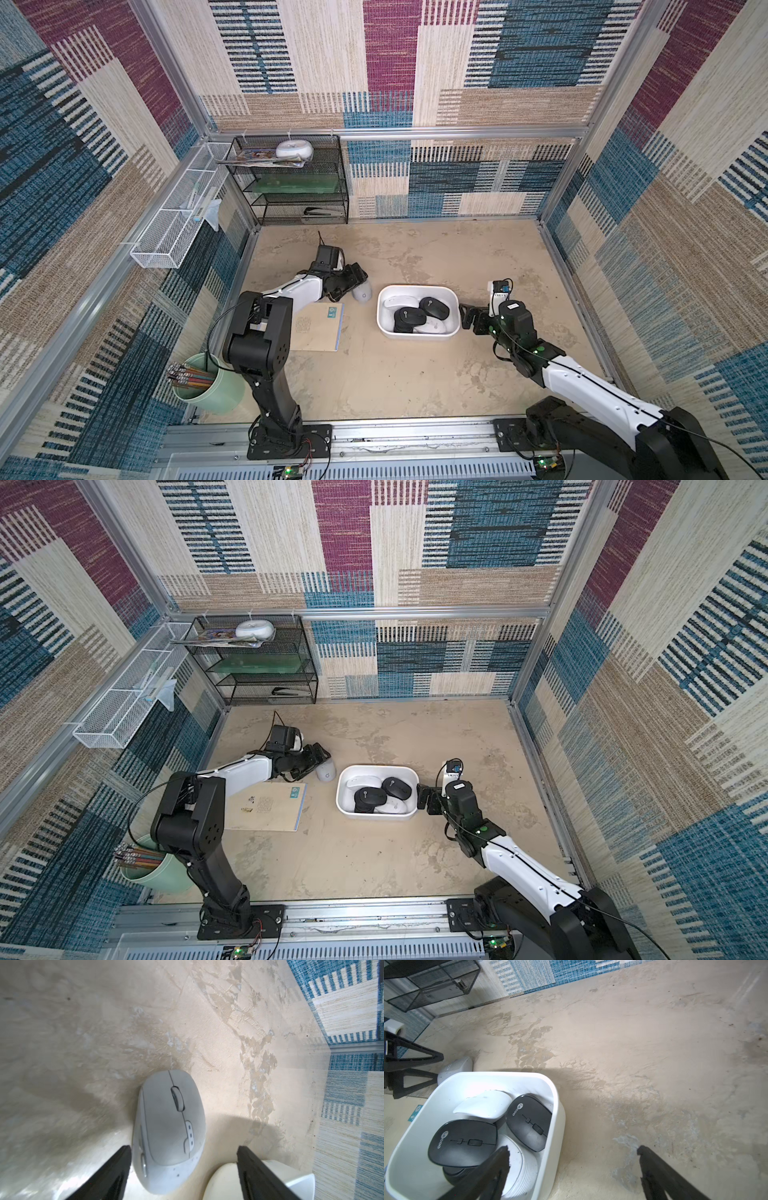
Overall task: Take out the mouse from the storage box
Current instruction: Place the mouse at the center of the board, then pick up the mouse from the storage box.
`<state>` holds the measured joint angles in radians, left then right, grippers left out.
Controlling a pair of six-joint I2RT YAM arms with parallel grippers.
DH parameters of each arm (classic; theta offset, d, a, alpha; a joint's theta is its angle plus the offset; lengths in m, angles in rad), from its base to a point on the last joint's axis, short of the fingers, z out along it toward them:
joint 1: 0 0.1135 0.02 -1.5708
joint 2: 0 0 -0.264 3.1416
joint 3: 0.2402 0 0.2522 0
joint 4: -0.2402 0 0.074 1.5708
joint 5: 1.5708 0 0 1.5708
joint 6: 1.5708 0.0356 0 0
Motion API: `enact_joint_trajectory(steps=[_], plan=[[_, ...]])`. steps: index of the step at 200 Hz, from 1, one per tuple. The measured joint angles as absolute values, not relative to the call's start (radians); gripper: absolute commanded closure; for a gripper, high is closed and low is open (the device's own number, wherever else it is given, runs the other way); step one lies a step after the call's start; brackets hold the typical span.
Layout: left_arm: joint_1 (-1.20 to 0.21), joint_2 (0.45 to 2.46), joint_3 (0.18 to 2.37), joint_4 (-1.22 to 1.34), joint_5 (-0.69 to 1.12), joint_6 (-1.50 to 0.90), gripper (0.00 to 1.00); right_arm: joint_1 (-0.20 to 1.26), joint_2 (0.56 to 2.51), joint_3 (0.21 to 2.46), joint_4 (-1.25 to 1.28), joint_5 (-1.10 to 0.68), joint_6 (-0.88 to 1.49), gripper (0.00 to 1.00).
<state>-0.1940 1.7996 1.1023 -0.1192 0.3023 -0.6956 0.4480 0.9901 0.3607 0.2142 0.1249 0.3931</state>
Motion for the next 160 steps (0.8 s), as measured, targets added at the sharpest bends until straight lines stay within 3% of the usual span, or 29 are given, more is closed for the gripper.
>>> enact_joint_trajectory(steps=[39,87,160], plan=[[-0.213,1.625,0.997,-0.173,0.203,-0.670,0.10,0.471,1.024,0.386,0.229,0.016,0.369,0.02],[-0.334,1.399,0.853,-0.181,0.175,-0.621,0.10,0.546,1.111,0.484,0.200,-0.056,0.333,0.02],[-0.523,1.348,0.723,-0.130,0.184,-0.626,0.18,0.621,1.276,0.623,0.101,-0.068,0.263,0.02]])
